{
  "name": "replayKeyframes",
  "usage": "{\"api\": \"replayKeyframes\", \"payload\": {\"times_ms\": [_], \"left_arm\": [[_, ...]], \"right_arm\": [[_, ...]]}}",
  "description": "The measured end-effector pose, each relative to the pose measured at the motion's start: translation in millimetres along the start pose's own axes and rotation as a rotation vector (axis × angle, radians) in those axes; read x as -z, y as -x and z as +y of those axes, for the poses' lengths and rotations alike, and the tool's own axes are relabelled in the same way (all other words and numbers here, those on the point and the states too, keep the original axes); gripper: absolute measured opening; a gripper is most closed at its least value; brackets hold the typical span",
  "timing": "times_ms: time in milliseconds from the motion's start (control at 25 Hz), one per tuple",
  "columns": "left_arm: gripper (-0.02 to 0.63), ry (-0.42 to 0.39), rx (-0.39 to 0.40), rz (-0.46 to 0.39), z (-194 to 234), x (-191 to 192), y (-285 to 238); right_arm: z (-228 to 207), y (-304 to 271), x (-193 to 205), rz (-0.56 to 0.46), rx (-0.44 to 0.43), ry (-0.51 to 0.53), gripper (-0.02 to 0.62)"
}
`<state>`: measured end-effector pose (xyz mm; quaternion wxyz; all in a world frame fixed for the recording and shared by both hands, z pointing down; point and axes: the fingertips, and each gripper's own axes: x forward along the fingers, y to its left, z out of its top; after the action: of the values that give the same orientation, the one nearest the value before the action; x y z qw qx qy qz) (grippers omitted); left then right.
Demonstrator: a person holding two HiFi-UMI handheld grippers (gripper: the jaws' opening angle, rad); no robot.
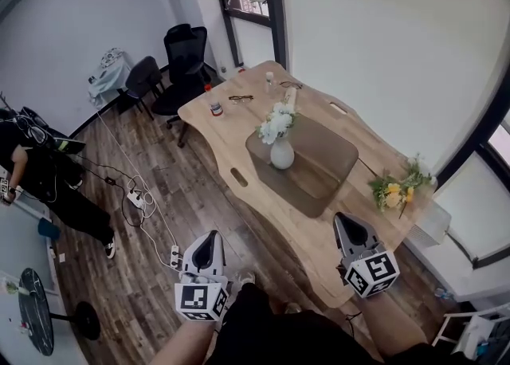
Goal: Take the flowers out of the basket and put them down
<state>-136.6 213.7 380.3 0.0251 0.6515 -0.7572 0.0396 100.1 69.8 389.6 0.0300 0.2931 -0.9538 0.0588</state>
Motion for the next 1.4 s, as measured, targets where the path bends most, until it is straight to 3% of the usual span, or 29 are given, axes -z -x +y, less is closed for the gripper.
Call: {"api": "replayKeyframes", "payload": {"times_ms": [280, 640, 840, 1080, 1400], "left_arm": [[0.0, -0.006, 0.034, -0.024, 8, -8, -42], [0.0, -0.064, 0.181, -0.05, 11, -13, -118], [0.0, -0.031, 0.239, -0.075, 25, -15, -172], [0.0, 0.017, 0.268, -0.088, 75, -14, -228], [0.0, -0.003, 0.384, -0.073, 119, -16, -307]], "right_arm": [[-8, -21, 5, -0.008, 0.014, -0.019, 0.023], [-31, -46, -4, -0.023, 0.108, 0.0, 0.023], [-48, -81, 1, 0.02, 0.157, 0.004, 0.023], [-65, -125, -31, -0.052, 0.284, 0.066, 0.023], [-87, -192, -52, -0.035, 0.408, 0.102, 0.023]]}}
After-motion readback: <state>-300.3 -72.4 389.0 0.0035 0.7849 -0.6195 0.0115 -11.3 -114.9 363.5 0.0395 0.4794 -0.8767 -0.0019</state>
